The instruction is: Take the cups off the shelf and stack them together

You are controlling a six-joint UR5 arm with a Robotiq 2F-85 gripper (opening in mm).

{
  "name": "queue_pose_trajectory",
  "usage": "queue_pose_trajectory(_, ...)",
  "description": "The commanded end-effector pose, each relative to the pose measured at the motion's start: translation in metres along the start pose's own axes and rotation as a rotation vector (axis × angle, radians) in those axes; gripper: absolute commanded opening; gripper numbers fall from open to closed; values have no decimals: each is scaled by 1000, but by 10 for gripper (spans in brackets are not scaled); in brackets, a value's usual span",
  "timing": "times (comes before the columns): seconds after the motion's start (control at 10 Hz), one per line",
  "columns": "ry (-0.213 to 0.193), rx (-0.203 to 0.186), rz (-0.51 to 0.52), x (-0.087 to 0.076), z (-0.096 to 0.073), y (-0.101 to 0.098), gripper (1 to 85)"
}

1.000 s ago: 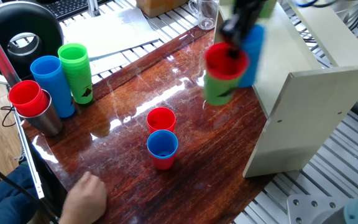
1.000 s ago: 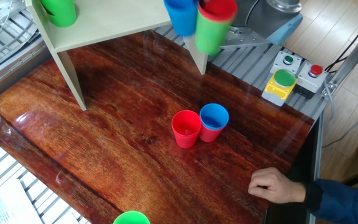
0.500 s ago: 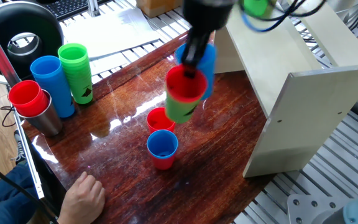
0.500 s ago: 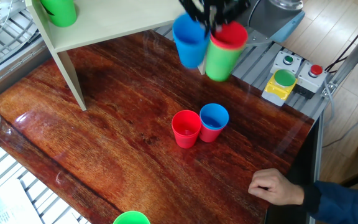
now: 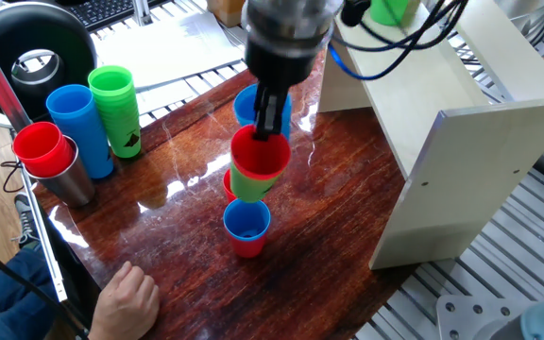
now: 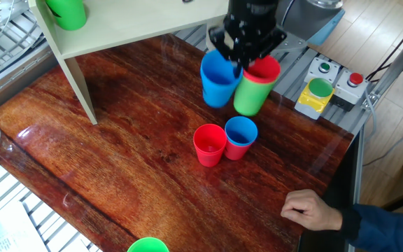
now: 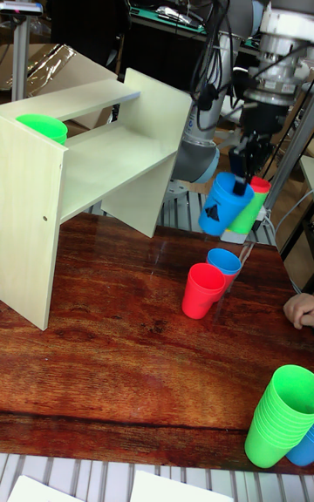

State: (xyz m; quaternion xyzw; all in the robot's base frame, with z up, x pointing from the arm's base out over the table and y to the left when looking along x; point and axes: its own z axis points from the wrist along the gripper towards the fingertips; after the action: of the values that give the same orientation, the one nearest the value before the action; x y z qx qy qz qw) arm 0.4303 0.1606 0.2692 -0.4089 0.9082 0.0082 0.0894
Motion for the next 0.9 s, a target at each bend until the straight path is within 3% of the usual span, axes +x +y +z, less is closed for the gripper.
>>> queue_pose_trajectory(0.0, -33, 2, -103, -10, 23, 1, 13)
queue_pose_trajectory(0.4, -10, 39, -156, -4, 47, 1, 13)
queue_pose_trajectory(0.8, -18, 40, -172, -3, 61, 9, 13)
